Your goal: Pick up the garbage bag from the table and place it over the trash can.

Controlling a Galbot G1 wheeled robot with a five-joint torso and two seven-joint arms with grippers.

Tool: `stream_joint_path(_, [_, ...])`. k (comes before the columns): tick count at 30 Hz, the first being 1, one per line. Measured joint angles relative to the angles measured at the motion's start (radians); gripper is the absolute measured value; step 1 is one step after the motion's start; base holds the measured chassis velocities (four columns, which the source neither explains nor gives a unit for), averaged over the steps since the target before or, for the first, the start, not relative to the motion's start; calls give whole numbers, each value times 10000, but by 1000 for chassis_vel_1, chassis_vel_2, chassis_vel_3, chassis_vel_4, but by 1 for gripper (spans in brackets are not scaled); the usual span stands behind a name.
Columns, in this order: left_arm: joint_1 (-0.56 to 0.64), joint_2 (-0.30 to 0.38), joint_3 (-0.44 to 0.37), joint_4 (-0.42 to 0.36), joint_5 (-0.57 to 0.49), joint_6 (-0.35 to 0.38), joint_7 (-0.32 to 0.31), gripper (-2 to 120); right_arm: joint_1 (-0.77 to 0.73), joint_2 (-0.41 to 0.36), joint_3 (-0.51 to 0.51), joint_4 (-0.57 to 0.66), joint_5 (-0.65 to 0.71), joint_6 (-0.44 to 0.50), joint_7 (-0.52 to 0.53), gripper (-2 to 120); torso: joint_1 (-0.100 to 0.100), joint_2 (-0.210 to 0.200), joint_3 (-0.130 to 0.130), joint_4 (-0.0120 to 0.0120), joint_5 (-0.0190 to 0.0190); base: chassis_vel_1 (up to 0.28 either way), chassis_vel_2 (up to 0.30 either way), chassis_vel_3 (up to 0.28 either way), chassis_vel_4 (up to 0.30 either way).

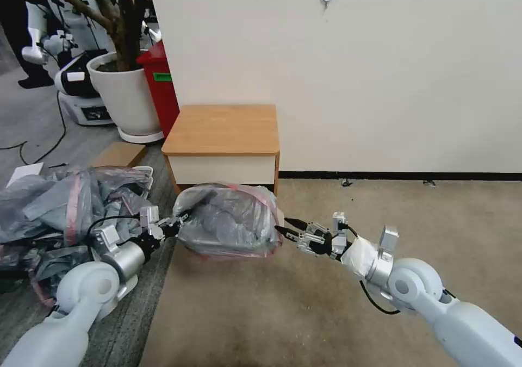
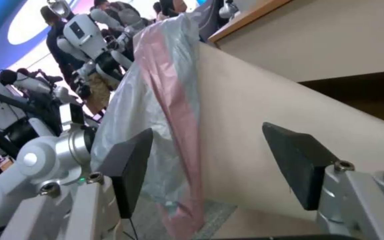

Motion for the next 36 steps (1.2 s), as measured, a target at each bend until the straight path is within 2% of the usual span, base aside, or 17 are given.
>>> stream_joint_path(12, [146,-100,50,-93,101,-1,-17,2,70,43,-71,47,-115,6,201,59,0,0,-1,0,-1,0,0,0,0])
stream_joint_path(19, [162,-130,118,-91,176,-4,-36,2,110,122,-138,61,-199,23,228,44,0,0,-1,0,-1,0,0,0,0])
stream_joint_path(21, [174,-156,149,-91,220,-5,-39,2,112,158,-147,60,-249,35,233,32,0,0,-1,0,0,0,0,0,0])
stream_joint_path(22, [174,-156,149,-91,220,-5,-39,2,112,158,-147,60,-249,35,233,32,0,0,-1,0,0,0,0,0,0])
stream_joint_path(24, [178,-178,183,-93,241,-5,-41,2,117,189,-153,54,-323,55,242,22,0,0,-1,0,-1,0,0,0,0])
stream_joint_path(25, [178,-178,183,-93,241,-5,-41,2,117,189,-153,54,-323,55,242,22,0,0,-1,0,-1,0,0,0,0])
stream_joint_path(29, [174,-163,227,-100,273,-6,-39,2,133,207,-168,-4,-467,164,349,4,0,0,0,0,0,0,0,0,0])
stream_joint_path(36, [291,-166,250,-103,348,-5,-27,2,168,193,-180,-29,-505,266,729,0,0,0,-1,-1,0,0,0,0,0])
